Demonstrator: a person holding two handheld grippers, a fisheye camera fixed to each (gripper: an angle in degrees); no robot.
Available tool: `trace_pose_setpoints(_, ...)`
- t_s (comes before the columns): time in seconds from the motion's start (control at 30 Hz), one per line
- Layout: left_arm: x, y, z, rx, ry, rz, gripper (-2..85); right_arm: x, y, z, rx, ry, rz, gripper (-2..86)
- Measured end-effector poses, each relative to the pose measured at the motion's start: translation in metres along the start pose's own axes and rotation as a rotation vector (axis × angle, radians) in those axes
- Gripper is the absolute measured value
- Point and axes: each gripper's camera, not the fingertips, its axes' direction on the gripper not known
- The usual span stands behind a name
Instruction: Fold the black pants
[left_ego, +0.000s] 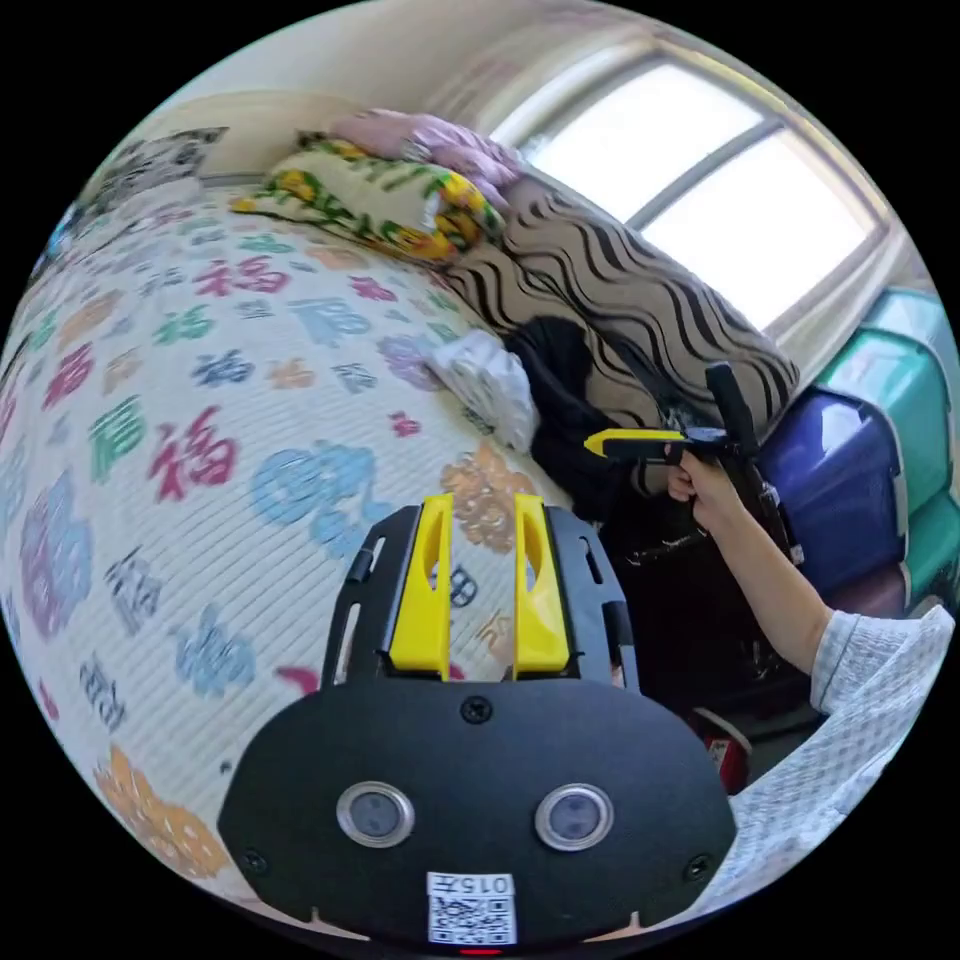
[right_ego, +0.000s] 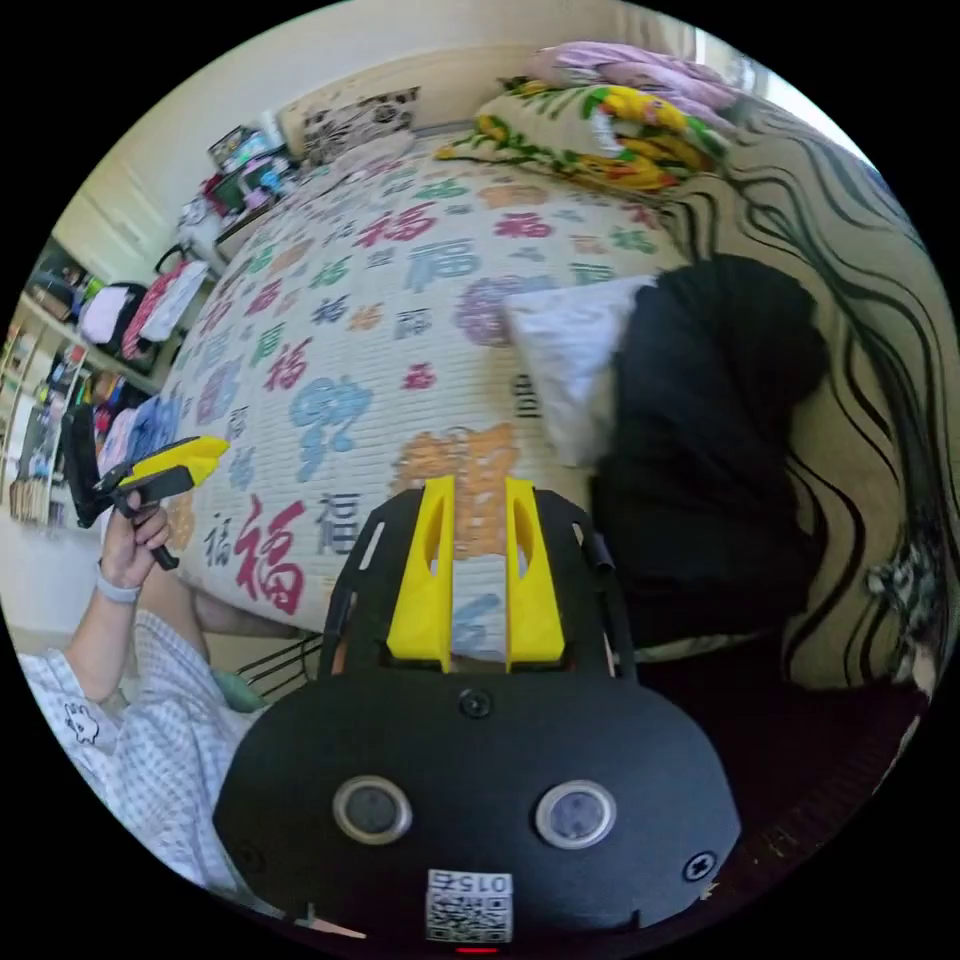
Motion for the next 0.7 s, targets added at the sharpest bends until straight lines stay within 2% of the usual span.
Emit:
trace_pose_setpoints(0.1, 0.031, -0.047, 0.084, -0.123, 0.046, 0.084, 9.7, 0.034, 0.008, -0.013, 0.018, 0.163, 0.049, 8.5)
trace_pose_setpoints(0.2, 0.06, -0.082, 0.154, -0.167, 0.102, 0.104, 10.4, 0.057, 0.001, -0.015, 0.003, 0.277, 0.053, 8.4)
trace_pose_setpoints(0.27, 0.074, -0.097, 0.192, -0.197, 0.108, 0.11, 10.7, 0.071, -0.005, -0.008, -0.05, 0.236, 0.054, 8.9)
trace_pose_setpoints(0.33, 0.079, -0.108, 0.232, -0.225, 0.04, 0.092, 10.5, 0.086, -0.011, 0.004, -0.12, 0.196, 0.061, 9.3)
trace_pose_setpoints(0.43, 0.072, -0.113, 0.253, -0.156, 0.047, 0.047, 9.6, 0.098, -0.01, 0.015, -0.166, 0.167, 0.043, 8.7)
trace_pose_setpoints(0.53, 0.067, -0.113, 0.27, -0.162, 0.058, 0.021, 7.0, 0.102, -0.004, 0.017, -0.173, 0.147, 0.003, 5.4)
trace_pose_setpoints(0.7, 0.072, -0.103, 0.256, -0.088, 0.055, 0.096, 3.4, 0.093, 0.015, -0.01, -0.099, 0.167, -0.059, 0.5)
